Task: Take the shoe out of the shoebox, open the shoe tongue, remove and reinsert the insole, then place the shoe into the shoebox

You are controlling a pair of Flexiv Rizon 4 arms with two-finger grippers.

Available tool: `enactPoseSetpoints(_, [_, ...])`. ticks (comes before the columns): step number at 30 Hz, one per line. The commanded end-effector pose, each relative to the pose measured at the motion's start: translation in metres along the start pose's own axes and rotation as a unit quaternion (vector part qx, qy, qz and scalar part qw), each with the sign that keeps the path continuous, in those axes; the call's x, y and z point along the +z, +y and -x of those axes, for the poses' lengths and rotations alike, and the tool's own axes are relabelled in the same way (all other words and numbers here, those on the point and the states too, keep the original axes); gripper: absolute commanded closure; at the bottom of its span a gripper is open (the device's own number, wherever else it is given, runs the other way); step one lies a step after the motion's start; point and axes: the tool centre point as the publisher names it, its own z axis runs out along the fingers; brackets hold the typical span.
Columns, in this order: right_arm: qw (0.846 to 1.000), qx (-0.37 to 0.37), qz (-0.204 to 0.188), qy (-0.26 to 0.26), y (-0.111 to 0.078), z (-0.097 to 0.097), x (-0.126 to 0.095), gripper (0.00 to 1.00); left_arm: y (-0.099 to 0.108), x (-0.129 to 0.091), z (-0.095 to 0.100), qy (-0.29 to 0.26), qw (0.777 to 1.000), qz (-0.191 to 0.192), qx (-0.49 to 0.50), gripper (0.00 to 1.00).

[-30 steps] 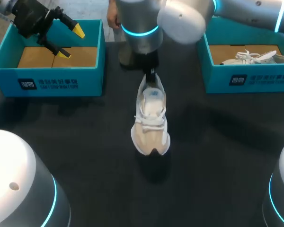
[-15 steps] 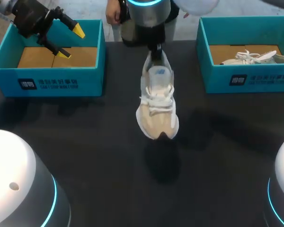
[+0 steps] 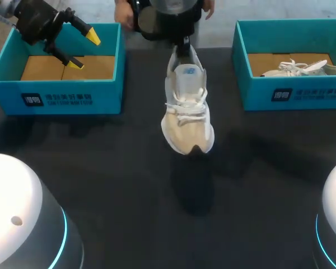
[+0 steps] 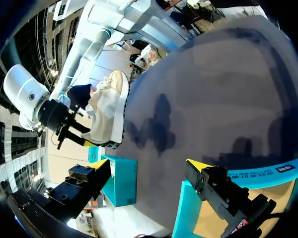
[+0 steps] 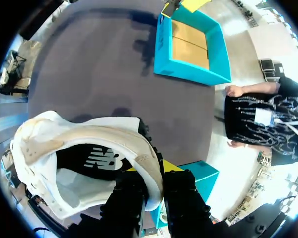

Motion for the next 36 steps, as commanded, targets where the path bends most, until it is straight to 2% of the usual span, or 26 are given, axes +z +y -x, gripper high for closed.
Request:
enactPoseSetpoints(1, [1.0, 0.0, 0.002, 0.001, -0.001, 0.0, 0.0, 1.0, 0.0, 0.0, 0.0, 0.001, 1.0, 0.0, 0.001, 0.0])
enactPoseSetpoints(14, [1.0, 0.0, 0.002, 0.001, -0.001, 0.0, 0.0, 1.0, 0.0, 0.0, 0.0, 0.001, 1.0, 0.0, 0.001, 0.0])
enactPoseSetpoints(21, [1.0, -0.01, -0.005, -0.002, -0.036, 0.016, 0.006, 1.0, 0.0, 0.0, 0.0, 0.001, 1.0, 0.0, 0.001, 0.0])
enactPoseSetpoints(36, [0.998, -0.007, -0.048, -0.044, -0.145, 0.06, 0.013, 1.0, 0.0, 0.0, 0.0, 0.001, 1.0, 0.0, 0.001, 0.0])
